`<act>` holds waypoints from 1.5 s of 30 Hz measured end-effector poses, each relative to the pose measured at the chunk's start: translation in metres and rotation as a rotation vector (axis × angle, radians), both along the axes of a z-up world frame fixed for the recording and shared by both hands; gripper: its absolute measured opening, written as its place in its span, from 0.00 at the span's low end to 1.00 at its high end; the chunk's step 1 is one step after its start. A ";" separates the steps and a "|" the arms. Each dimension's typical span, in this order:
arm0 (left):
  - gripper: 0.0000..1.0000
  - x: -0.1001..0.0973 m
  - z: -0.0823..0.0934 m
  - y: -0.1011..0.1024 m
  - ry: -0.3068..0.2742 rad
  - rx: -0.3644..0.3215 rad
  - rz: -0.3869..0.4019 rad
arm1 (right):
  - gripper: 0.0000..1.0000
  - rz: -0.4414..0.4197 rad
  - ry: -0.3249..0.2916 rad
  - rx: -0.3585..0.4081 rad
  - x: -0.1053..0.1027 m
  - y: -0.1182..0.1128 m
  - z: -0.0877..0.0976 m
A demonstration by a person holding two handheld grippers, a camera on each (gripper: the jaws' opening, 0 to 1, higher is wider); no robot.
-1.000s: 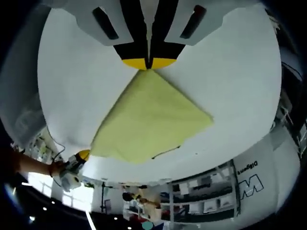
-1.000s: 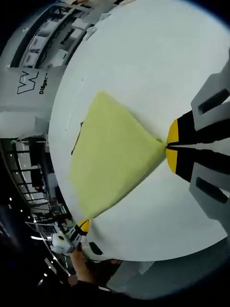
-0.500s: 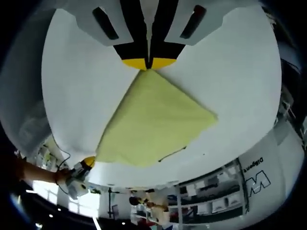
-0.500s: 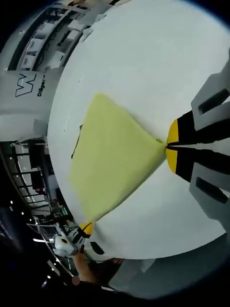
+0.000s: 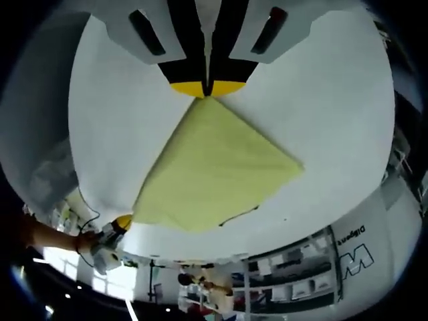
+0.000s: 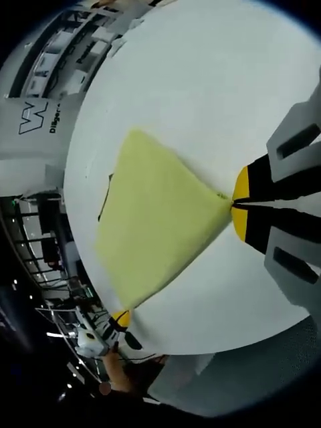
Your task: Fold the garment on the visible template until the final outline fits inside the template.
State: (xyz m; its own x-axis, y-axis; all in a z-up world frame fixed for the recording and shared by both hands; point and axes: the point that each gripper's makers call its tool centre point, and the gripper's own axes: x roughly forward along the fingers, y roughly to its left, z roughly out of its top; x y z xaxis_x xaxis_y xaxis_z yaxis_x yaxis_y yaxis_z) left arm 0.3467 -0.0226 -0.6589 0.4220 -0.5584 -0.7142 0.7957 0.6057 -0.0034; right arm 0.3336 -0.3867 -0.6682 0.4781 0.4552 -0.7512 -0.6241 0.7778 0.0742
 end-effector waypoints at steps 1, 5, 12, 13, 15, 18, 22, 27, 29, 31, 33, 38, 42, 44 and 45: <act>0.00 -0.001 0.000 0.000 0.001 -0.001 0.002 | 0.00 -0.001 0.002 0.002 -0.002 0.000 0.000; 0.00 -0.007 0.001 0.001 0.007 -0.020 0.024 | 0.00 -0.007 0.008 0.006 -0.008 0.001 -0.002; 0.00 -0.017 0.000 0.003 0.012 -0.032 0.043 | 0.00 -0.010 0.013 0.009 -0.017 0.003 -0.002; 0.00 -0.019 0.000 0.003 0.017 -0.032 0.044 | 0.00 -0.010 0.014 0.008 -0.017 0.003 -0.002; 0.00 -0.023 0.000 0.003 0.017 -0.034 0.045 | 0.00 -0.009 0.016 0.006 -0.020 0.003 -0.001; 0.00 -0.026 0.000 0.003 0.020 -0.040 0.053 | 0.00 -0.009 0.015 0.007 -0.022 0.003 -0.001; 0.00 -0.030 -0.002 0.003 0.022 -0.044 0.063 | 0.00 -0.012 0.017 0.007 -0.026 0.003 -0.002; 0.00 -0.032 -0.004 0.004 0.024 -0.053 0.084 | 0.00 -0.028 0.018 0.016 -0.027 0.003 -0.003; 0.00 -0.031 -0.004 0.004 0.022 -0.055 0.094 | 0.00 -0.035 0.014 0.022 -0.027 0.003 -0.003; 0.00 -0.030 -0.004 0.004 0.022 -0.058 0.105 | 0.00 -0.042 0.010 0.024 -0.026 0.003 -0.003; 0.00 -0.028 -0.003 0.004 0.014 -0.066 0.121 | 0.00 -0.072 0.008 0.036 -0.024 0.003 -0.004; 0.15 -0.030 0.000 0.008 0.047 -0.086 0.182 | 0.03 -0.198 0.043 0.126 -0.022 0.005 0.003; 0.29 -0.037 0.006 0.006 0.053 -0.120 0.218 | 0.31 -0.238 0.027 0.174 -0.020 0.007 0.016; 0.36 -0.041 0.009 0.005 0.054 -0.126 0.239 | 0.38 -0.249 0.022 0.191 -0.022 0.010 0.023; 0.40 -0.043 0.011 0.004 0.053 -0.126 0.243 | 0.43 -0.250 0.019 0.194 -0.023 0.011 0.026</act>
